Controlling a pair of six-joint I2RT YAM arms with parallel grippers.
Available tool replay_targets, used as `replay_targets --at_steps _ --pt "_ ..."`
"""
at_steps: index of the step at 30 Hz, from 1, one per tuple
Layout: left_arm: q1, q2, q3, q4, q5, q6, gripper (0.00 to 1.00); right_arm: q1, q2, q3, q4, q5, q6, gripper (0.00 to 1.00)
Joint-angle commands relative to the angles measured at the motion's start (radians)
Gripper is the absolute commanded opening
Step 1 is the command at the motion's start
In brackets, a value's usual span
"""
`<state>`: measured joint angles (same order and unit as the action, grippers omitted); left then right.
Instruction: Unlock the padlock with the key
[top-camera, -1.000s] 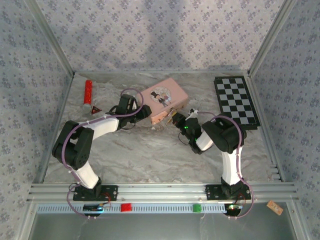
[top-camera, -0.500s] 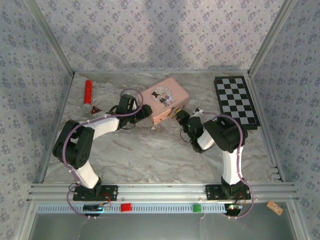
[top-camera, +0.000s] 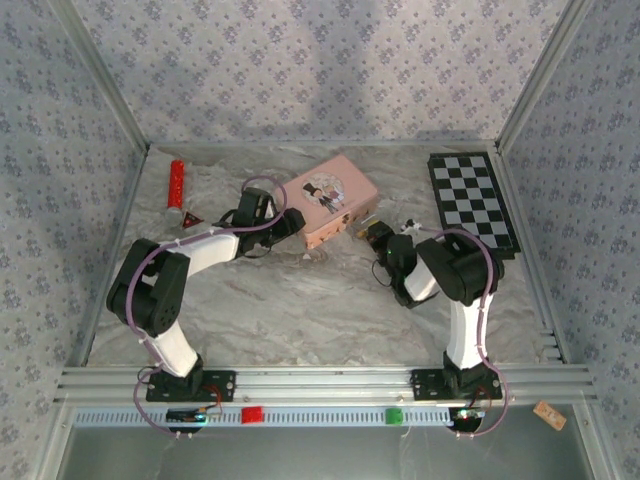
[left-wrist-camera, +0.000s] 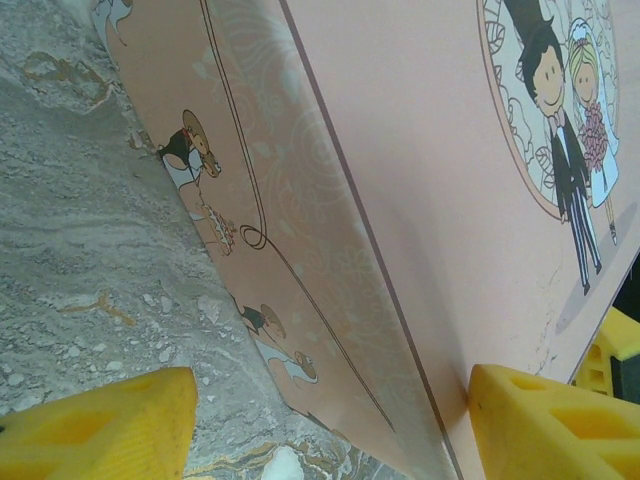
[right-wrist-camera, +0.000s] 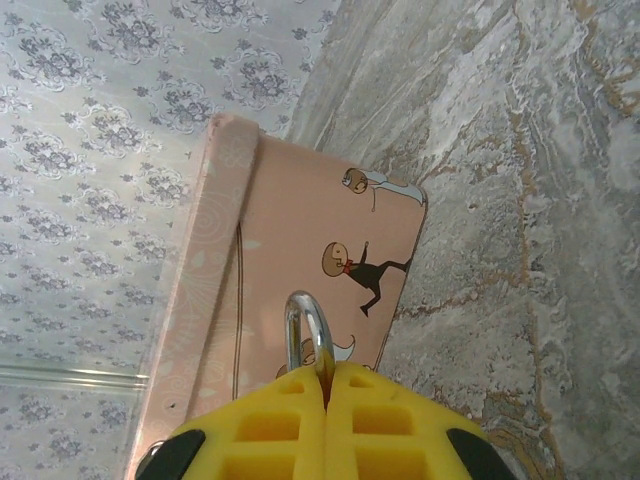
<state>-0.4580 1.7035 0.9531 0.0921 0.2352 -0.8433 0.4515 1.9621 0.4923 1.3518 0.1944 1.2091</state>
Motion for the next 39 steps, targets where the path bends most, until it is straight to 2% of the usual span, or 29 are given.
replay_targets --at_steps 1,6,9,10,14,21,27,29,34,39 --pt "-0.001 -0.022 0.007 -0.035 -0.022 0.015 0.71 -0.014 -0.078 -0.019 -0.052 -0.019 -0.055 0.00" --pt "0.004 -0.092 -0.048 -0.023 -0.049 0.052 0.72 -0.020 -0.216 -0.060 -0.237 -0.040 -0.145 0.00" --pt "0.013 -0.166 -0.115 0.017 -0.052 0.072 0.72 -0.041 -0.318 -0.051 -0.445 -0.085 -0.203 0.00" --pt "0.015 -0.196 -0.137 0.023 -0.057 0.088 0.72 -0.053 -0.349 -0.049 -0.512 -0.101 -0.211 0.00" --pt "0.021 -0.339 -0.238 0.023 -0.096 0.175 0.73 -0.102 -0.443 -0.095 -0.601 -0.165 -0.265 0.00" --pt "0.072 -0.582 -0.422 0.040 -0.099 0.270 0.75 -0.161 -0.694 -0.109 -0.938 -0.202 -0.451 0.00" --pt "0.097 -0.677 -0.467 0.029 -0.099 0.308 0.76 -0.246 -0.858 -0.108 -1.165 -0.224 -0.549 0.00" --pt "0.101 -0.681 -0.465 0.029 -0.106 0.309 0.76 -0.270 -0.891 -0.106 -1.220 -0.220 -0.573 0.00" --pt "0.114 -0.689 -0.486 0.051 -0.157 0.265 0.77 -0.418 -0.919 -0.120 -1.261 -0.358 -0.643 0.00" --pt "0.124 -0.690 -0.494 0.063 -0.163 0.244 0.77 -0.441 -0.881 -0.077 -1.346 -0.359 -0.696 0.00"
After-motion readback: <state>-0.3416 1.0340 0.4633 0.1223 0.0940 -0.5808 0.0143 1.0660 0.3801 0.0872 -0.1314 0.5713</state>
